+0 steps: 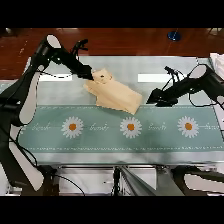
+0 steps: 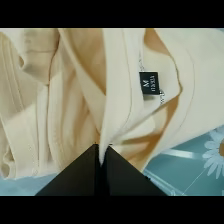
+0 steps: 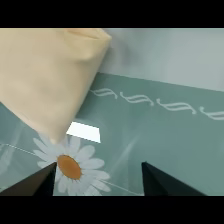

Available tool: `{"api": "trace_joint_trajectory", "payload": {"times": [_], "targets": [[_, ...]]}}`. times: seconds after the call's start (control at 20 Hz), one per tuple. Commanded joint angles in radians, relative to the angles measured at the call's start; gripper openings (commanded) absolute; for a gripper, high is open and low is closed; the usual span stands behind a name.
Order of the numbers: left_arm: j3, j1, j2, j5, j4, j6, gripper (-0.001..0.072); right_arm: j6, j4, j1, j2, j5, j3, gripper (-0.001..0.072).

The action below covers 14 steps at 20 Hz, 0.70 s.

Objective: Fold the shirts.

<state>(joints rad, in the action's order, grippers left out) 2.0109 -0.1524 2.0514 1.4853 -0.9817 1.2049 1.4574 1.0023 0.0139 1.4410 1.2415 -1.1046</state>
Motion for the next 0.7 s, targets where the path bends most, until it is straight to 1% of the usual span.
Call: {"api": "trace_joint_trajectory", "payload": {"times": [0.0, 0.05, 0.15, 0.2, 0.25, 0.3, 0.35, 0.4, 0.55, 0.65], "targets": [[0.009, 0.011, 0.069, 0.069, -0.108, 0.081, 0.0027, -0.003, -0.168, 0.000, 0.003, -0.117, 0.069, 0.0597], [0.009, 0.011, 0.088, 0.072, -0.151, 0.102, 0.0027, -0.006, -0.201, 0.000, 0.003, -0.132, 0.085, 0.0597], [0.009, 0.011, 0.106, 0.068, -0.229, 0.138, 0.0030, -0.008, -0.222, 0.005, 0.003, -0.167, 0.109, 0.0597], [0.010, 0.011, 0.105, 0.068, -0.258, 0.143, 0.0069, -0.008, -0.222, 0.014, 0.003, -0.197, 0.117, 0.0597], [0.010, 0.013, 0.098, 0.060, -0.273, 0.143, 0.0238, -0.008, -0.223, 0.025, 0.003, -0.225, 0.121, 0.0598], [0.010, 0.017, 0.085, 0.043, -0.267, 0.145, 0.0480, -0.008, -0.223, 0.040, 0.007, -0.249, 0.122, 0.0598], [0.011, 0.024, 0.066, 0.018, -0.248, 0.158, 0.0656, -0.007, -0.231, 0.060, 0.014, -0.268, 0.122, 0.0597], [0.013, 0.031, 0.044, -0.007, -0.211, 0.158, 0.0684, -0.010, -0.246, 0.079, 0.026, -0.282, 0.122, 0.0598], [0.027, 0.050, -0.038, -0.086, -0.071, 0.158, 0.0684, -0.035, -0.309, 0.148, 0.067, -0.358, 0.122, 0.0598], [0.027, 0.055, -0.105, -0.117, -0.066, 0.158, 0.0684, -0.059, -0.377, 0.189, 0.092, -0.414, 0.122, 0.0597]]}}
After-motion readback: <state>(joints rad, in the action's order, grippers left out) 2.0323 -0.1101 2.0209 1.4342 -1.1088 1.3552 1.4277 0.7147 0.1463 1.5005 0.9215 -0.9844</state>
